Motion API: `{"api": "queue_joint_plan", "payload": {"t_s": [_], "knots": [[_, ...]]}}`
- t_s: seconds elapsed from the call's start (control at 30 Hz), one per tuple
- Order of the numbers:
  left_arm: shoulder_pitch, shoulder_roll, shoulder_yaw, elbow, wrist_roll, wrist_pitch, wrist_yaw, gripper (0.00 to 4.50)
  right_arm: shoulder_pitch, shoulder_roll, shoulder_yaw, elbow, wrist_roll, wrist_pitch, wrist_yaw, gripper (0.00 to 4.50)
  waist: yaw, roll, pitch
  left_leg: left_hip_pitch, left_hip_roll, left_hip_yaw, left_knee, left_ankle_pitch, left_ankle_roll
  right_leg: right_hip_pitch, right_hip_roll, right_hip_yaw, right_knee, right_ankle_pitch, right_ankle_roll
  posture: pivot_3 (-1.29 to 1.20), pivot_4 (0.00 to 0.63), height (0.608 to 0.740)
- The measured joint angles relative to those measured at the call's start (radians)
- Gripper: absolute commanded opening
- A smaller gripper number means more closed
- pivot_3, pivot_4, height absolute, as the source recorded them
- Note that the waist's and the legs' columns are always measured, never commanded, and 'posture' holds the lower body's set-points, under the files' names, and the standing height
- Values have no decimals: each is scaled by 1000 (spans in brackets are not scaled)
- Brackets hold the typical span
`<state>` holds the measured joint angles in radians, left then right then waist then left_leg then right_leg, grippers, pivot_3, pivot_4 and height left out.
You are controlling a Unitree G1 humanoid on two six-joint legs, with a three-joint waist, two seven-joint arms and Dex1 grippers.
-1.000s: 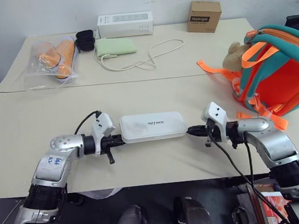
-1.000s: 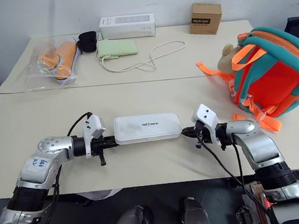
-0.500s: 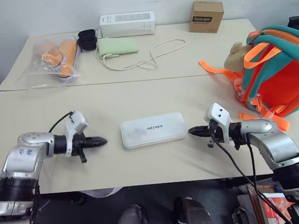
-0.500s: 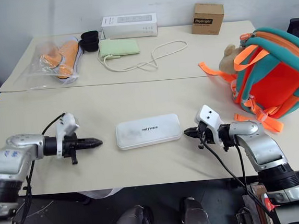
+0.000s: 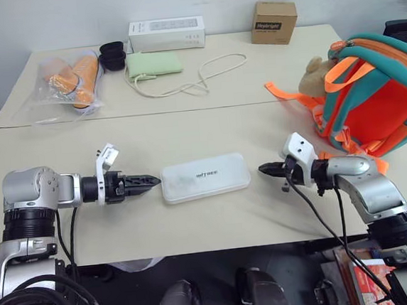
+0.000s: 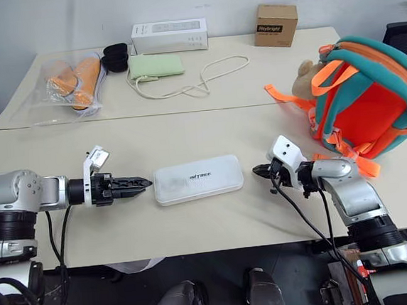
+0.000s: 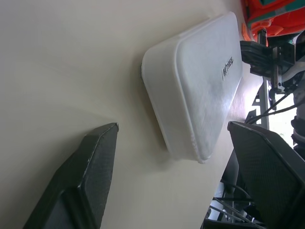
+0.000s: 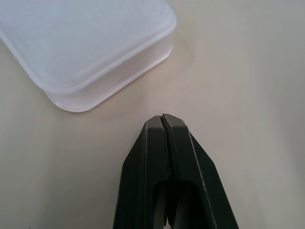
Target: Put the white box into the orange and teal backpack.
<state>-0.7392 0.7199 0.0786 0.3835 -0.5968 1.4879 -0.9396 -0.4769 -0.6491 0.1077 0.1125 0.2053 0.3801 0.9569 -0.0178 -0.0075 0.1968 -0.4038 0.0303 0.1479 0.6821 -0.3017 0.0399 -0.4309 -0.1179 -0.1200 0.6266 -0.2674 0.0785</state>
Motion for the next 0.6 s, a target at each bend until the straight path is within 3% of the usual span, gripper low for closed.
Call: {"api": "queue_joint_plan", "payload": {"t_s": [0.4, 0.5, 0.6], "knots": [[-83, -169, 21, 91, 13, -38, 93, 3849, -44, 52, 39, 35, -41, -29, -3, 0, 19, -1, -1, 2, -1, 0, 1, 0, 0, 2, -1, 4, 1, 0, 1, 0, 150, 740], [-107, -205, 43, 138, 15, -48, 120, 3246, -44, 53, 40, 35, -42, -29, -4, 0, 20, -1, -1, 2, -2, 0, 1, 1, 1, 2, -1, 4, 1, 0, 1, 0, 150, 740], [-112, -231, 39, 152, 12, -40, 124, 2321, -44, 59, 38, 35, -42, -28, -6, 0, 14, -1, -1, 2, -1, 0, 1, 0, 0, 1, 0, 5, 1, 1, 1, 0, 150, 740]]}}
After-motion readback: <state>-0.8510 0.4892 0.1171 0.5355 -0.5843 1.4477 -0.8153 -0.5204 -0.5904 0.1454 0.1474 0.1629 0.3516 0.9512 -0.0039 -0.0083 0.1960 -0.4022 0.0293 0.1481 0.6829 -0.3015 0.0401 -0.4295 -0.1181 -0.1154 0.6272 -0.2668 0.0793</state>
